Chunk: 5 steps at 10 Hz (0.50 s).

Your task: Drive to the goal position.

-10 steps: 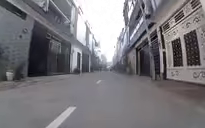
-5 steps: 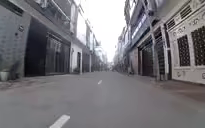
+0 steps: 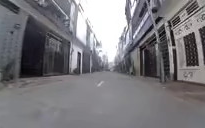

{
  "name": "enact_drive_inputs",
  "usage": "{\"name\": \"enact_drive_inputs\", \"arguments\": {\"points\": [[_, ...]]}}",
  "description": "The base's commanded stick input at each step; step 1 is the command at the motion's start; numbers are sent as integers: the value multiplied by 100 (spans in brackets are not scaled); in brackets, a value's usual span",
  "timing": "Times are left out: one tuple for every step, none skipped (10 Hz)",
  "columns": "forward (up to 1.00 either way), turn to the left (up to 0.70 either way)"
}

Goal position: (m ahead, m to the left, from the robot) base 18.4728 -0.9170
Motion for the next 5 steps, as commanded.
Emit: {"name": "enact_drive_inputs", "arguments": {"points": [[70, 0], [70, 0], [70, 0], [70, 0], [70, 0]]}}
